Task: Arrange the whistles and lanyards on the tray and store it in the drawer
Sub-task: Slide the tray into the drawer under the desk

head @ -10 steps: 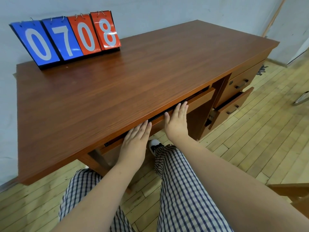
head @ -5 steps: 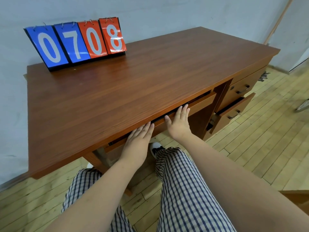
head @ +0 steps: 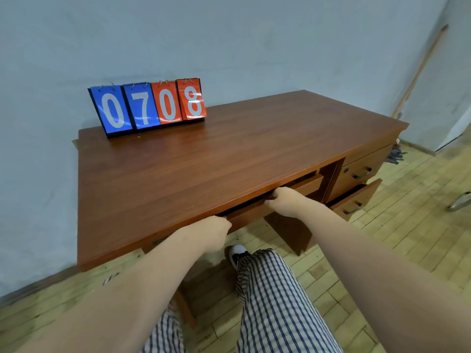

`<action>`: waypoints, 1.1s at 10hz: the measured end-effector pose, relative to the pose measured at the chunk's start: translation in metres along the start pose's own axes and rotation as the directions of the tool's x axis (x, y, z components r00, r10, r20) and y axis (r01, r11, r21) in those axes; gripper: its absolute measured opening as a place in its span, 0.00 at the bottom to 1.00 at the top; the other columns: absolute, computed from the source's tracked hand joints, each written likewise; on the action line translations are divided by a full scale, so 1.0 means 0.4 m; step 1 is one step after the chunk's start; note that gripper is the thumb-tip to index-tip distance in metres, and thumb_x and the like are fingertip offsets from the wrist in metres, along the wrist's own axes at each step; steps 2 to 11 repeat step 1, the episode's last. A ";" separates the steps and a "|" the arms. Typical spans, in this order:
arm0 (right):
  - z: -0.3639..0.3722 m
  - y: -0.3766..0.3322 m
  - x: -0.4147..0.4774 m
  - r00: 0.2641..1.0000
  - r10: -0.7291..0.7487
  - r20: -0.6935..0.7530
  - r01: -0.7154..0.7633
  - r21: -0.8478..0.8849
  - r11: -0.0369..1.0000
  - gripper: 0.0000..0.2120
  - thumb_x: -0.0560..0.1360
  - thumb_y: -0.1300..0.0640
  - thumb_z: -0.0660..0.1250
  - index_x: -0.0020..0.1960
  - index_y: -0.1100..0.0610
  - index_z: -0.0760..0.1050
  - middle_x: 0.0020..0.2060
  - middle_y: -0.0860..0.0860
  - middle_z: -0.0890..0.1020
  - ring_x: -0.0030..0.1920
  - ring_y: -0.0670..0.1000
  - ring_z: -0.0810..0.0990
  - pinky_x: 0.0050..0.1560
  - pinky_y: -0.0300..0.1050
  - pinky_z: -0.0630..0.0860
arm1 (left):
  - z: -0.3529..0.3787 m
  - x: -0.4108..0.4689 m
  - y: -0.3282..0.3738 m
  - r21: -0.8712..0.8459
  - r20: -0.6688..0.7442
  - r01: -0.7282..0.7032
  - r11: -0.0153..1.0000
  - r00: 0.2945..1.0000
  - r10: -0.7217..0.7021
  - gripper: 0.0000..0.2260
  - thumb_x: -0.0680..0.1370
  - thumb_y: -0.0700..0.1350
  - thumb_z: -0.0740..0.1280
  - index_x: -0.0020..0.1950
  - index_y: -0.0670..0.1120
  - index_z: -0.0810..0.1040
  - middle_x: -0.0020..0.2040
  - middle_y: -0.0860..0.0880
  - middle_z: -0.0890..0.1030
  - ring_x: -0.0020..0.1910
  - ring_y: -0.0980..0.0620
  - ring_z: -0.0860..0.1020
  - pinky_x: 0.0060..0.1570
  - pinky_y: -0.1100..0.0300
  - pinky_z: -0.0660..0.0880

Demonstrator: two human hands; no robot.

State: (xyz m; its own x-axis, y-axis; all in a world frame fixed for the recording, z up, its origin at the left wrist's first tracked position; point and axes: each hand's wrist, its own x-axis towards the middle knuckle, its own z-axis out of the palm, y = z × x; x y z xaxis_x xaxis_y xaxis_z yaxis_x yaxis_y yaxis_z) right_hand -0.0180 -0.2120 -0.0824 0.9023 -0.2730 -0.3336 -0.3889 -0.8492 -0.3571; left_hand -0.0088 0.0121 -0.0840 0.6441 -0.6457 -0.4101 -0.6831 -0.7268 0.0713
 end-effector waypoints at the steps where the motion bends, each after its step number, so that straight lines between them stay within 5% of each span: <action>1: -0.068 -0.047 -0.021 0.999 -0.020 -0.044 0.017 -0.083 0.996 0.21 0.83 0.48 0.58 0.49 0.64 0.79 0.38 0.59 0.80 0.39 0.55 0.80 0.40 0.45 0.77 | -0.084 -0.032 -0.005 -0.087 -0.081 -0.039 0.995 0.996 0.032 0.23 0.83 0.36 0.54 0.78 0.46 0.64 0.78 0.47 0.64 0.75 0.48 0.64 0.73 0.55 0.64; 11: -0.068 -0.047 -0.021 0.999 -0.020 -0.044 0.017 -0.083 0.996 0.21 0.83 0.48 0.58 0.49 0.64 0.79 0.38 0.59 0.80 0.39 0.55 0.80 0.40 0.45 0.77 | -0.084 -0.032 -0.005 -0.087 -0.081 -0.039 0.995 0.996 0.032 0.23 0.83 0.36 0.54 0.78 0.46 0.64 0.78 0.47 0.64 0.75 0.48 0.64 0.73 0.55 0.64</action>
